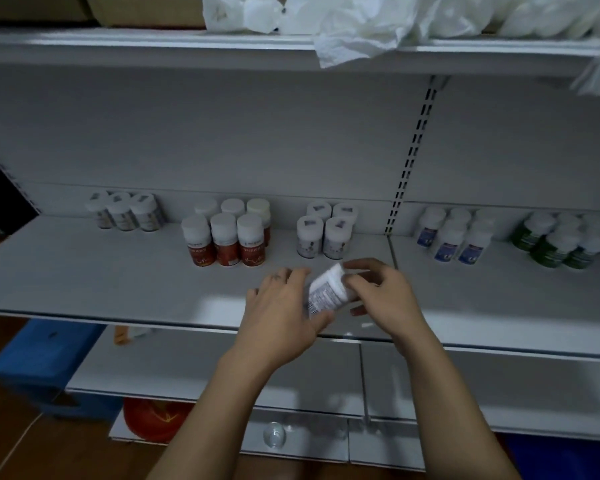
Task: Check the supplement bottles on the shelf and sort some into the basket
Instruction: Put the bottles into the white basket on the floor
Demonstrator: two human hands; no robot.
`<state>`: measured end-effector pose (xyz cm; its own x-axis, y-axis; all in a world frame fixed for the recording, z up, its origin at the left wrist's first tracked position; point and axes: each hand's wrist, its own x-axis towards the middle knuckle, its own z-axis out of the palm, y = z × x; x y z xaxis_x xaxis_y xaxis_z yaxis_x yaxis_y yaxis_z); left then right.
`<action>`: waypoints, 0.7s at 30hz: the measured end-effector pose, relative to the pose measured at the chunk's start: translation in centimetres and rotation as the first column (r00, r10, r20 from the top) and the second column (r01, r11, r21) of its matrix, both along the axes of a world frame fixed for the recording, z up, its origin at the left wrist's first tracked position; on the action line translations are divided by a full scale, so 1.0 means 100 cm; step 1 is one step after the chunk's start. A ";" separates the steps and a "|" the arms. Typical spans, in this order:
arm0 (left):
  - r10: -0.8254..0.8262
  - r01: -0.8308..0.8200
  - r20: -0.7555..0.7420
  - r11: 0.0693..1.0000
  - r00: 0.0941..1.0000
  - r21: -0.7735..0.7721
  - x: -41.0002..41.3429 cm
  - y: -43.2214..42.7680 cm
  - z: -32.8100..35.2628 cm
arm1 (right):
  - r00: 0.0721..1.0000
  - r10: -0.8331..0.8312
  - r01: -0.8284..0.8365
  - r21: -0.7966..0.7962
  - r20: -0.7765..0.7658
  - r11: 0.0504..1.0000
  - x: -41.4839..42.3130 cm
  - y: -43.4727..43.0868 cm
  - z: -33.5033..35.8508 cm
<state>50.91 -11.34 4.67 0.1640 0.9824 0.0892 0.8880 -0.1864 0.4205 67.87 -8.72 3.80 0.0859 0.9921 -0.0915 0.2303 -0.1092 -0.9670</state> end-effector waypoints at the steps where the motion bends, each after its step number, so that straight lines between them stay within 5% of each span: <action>1: -0.020 0.019 0.036 1.000 0.999 0.005 0.003 -0.005 0.001 | 0.999 0.028 -0.028 0.002 -0.045 1.000 0.003 -0.008 0.005; 8: -0.155 0.199 0.504 0.979 0.850 -0.034 0.022 -0.040 0.012 | 0.968 0.065 -0.046 0.082 -0.241 0.996 0.028 -0.049 0.034; 15: -0.165 0.308 0.661 0.946 0.732 -0.105 0.025 -0.052 0.023 | 0.931 0.189 -0.123 0.220 -0.312 0.968 0.044 -0.060 0.039; 21: -0.106 0.261 0.662 0.955 0.742 -0.139 0.022 -0.051 0.016 | 0.866 0.413 -0.308 0.351 -0.281 0.884 0.048 -0.065 0.036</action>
